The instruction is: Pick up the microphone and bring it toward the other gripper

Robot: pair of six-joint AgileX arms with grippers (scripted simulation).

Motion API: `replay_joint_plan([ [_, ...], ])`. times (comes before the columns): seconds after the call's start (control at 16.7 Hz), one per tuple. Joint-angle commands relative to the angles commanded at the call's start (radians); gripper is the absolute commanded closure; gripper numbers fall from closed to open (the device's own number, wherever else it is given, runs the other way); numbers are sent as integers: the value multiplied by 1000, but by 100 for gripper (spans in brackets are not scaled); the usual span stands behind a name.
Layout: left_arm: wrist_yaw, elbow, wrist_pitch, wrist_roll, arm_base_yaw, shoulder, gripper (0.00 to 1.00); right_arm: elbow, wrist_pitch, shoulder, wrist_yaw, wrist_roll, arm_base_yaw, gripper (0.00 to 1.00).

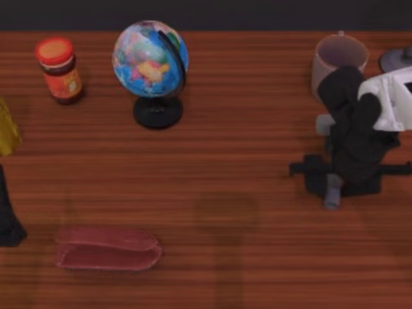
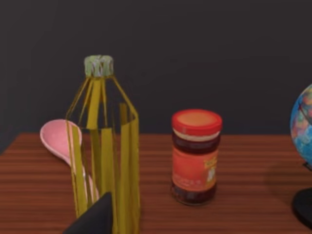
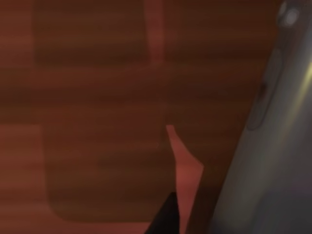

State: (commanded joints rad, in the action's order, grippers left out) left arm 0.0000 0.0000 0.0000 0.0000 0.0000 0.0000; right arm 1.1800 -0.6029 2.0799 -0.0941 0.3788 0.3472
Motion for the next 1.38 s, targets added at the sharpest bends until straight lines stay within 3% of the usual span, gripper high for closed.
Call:
replay_joint_plan([
  [0.48, 0, 0, 0, 0, 0, 0, 0, 0, 0, 0, 0, 0, 0, 100],
  [0.54, 0, 0, 0, 0, 0, 0, 0, 21, -12, -41, 42, 26, 10, 100],
  [0.78, 0, 0, 0, 0, 0, 0, 0, 9, 52, -53, 64, 8, 13, 100],
  [1.02, 0, 0, 0, 0, 0, 0, 0, -40, 269, -94, 137, -47, 13, 100],
  [1.38, 0, 0, 0, 0, 0, 0, 0, -184, 790, -190, 297, -170, 8, 100],
])
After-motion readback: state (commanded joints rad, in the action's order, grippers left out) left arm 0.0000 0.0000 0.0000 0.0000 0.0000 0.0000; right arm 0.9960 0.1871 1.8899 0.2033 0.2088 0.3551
